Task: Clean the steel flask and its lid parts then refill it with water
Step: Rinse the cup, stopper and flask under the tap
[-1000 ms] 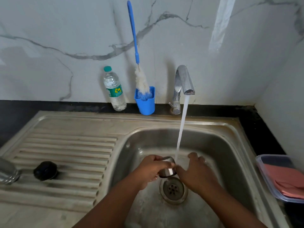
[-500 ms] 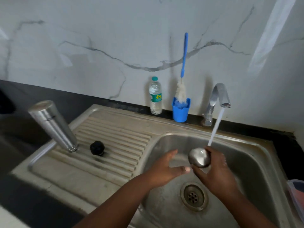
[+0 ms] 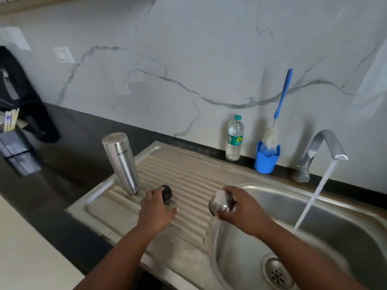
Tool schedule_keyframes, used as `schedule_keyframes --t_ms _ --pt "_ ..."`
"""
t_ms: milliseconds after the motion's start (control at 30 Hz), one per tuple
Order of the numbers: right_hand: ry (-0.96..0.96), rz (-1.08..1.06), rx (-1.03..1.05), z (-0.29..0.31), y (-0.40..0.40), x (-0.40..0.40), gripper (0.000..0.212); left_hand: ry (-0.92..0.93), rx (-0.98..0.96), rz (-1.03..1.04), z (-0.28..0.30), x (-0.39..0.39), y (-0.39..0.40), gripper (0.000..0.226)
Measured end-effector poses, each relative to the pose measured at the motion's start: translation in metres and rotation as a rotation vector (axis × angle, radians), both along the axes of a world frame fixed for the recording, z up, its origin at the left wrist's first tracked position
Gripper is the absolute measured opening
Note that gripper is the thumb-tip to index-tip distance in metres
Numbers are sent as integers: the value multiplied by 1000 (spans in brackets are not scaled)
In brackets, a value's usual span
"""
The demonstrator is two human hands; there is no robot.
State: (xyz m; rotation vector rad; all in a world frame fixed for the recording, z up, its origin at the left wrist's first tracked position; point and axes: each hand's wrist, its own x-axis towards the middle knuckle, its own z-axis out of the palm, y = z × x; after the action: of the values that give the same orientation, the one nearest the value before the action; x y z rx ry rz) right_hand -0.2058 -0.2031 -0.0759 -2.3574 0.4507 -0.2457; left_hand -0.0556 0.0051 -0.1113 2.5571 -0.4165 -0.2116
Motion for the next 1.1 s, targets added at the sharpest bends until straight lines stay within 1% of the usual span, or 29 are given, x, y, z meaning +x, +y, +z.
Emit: schedule_keyframes --t_ms 100,233,400,500,700,767,833,867,933,1033,1100 --pt "85 52 -13 -2 27 39 77 21 -30 -13 -8 21 9 88" --pt "191 19 -67 -21 56 77 77 71 -43 -78 -20 46 19 89" --pt "221 -66 -83 -39 76 102 79 79 -73 -150 -30 70 24 107" --pt "223 -115 -98 -47 84 114 79 118 -98 -205 -34 86 29 109" --pt "241 -133 -136 -51 86 114 77 117 -71 -274 -37 88 23 95" --pt "263 -137 -140 -52 85 114 84 89 -48 -289 -37 89 19 88" --pt "283 -135 -117 -52 84 110 100 55 -55 -300 -37 90 17 76" --pt "285 -140 -102 -51 83 106 106 44 -78 -299 -38 91 16 69" --pt "274 -175 -83 -49 79 98 110 31 -153 -276 -37 92 15 60" --pt "235 -256 -39 -44 69 78 106 3 -279 -227 -25 89 8 61" --pt "218 -313 -17 -39 60 62 102 -37 -391 -248 -6 80 -4 54"
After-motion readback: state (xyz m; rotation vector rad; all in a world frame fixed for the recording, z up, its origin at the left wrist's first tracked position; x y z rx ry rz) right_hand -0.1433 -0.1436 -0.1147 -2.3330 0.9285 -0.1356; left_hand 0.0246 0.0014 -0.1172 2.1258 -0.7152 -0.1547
